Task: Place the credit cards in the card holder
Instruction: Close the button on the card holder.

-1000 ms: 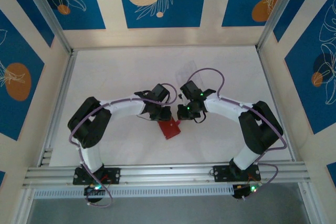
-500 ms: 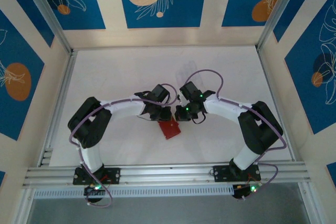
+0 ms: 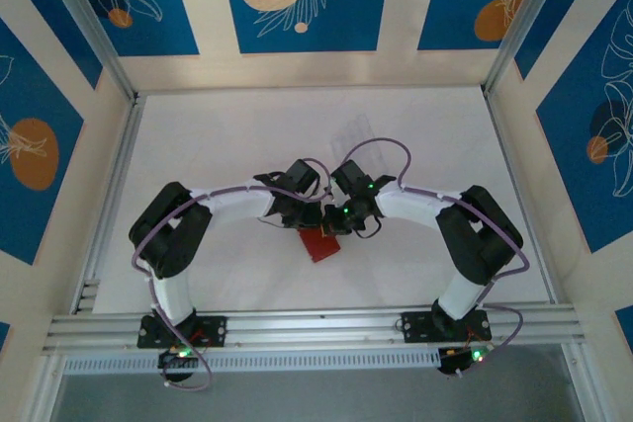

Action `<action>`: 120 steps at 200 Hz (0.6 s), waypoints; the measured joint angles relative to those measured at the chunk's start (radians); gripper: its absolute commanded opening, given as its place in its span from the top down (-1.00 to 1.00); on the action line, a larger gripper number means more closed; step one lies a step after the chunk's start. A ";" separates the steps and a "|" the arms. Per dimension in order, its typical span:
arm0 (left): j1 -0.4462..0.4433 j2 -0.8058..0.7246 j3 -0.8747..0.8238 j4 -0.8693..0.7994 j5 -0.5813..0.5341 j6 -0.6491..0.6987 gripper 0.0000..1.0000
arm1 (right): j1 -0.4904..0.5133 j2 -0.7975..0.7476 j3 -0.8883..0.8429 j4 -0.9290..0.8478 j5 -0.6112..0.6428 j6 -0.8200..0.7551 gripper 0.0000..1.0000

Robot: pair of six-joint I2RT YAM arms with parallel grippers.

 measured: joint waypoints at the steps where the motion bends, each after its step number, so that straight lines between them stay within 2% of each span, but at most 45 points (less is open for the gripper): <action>1: 0.000 0.000 0.000 0.000 0.000 0.000 0.75 | 0.000 0.000 0.000 0.000 0.000 0.000 1.00; 69: 0.010 -0.008 -0.010 -0.001 -0.003 -0.016 0.75 | 0.001 0.014 -0.002 0.025 -0.021 0.060 1.00; 120: 0.080 -0.080 -0.074 0.016 0.079 -0.059 0.69 | 0.015 0.040 -0.001 0.089 -0.043 0.067 1.00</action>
